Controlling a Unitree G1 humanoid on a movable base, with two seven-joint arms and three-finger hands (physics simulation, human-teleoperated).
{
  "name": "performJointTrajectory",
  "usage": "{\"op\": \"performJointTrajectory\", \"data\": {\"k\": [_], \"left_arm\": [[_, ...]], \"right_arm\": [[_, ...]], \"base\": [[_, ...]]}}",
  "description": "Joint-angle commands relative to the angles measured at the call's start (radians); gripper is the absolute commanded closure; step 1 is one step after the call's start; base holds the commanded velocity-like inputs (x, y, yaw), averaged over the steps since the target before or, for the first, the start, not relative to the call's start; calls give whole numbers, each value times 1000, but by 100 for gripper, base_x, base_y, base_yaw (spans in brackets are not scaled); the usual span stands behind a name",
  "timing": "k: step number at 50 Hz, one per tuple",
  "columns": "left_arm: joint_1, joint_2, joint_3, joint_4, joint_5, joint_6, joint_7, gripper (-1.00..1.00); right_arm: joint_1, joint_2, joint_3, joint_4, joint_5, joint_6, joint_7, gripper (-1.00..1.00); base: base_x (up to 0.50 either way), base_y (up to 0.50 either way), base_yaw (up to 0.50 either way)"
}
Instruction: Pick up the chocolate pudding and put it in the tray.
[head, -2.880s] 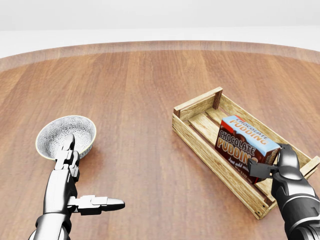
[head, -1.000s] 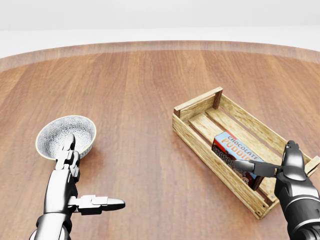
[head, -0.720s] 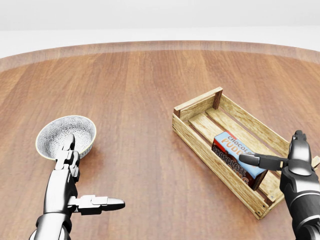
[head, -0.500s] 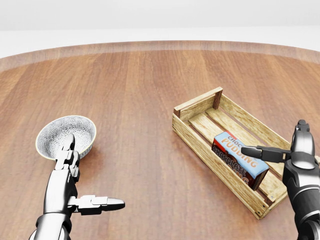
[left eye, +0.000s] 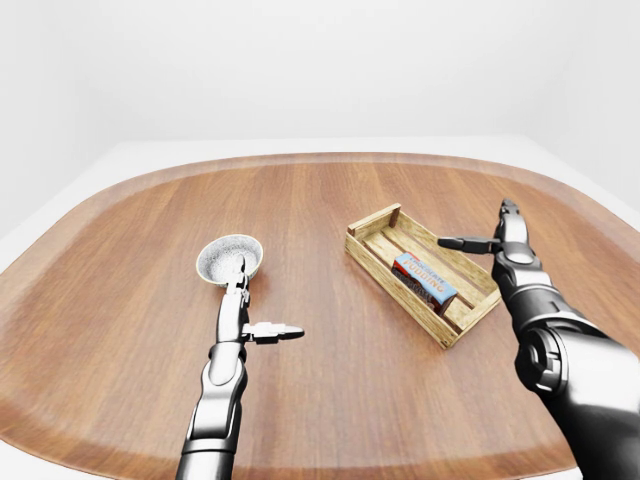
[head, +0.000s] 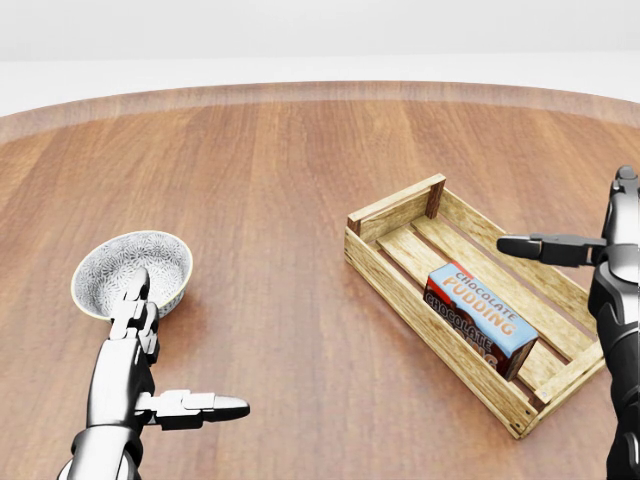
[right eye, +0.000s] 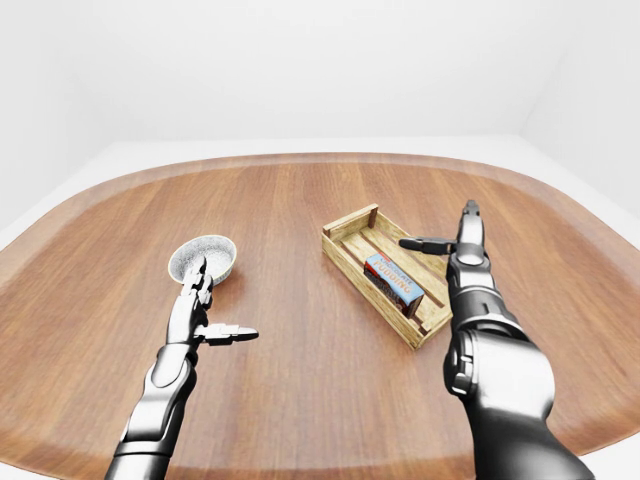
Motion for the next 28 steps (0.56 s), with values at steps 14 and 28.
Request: {"op": "performJointTrajectory", "data": {"k": [14, 28], "left_arm": [[1, -4, 3, -11, -17, 18, -8, -100], [-1, -4, 3, -5, -15, 14, -8, -100]], "right_arm": [[-150, -61, 41, -22, 18, -16, 87, -100], [-187, -97, 44, -43, 102, -28, 161, -100]], "base": [[0, 0, 0], [0, 0, 0]]}}
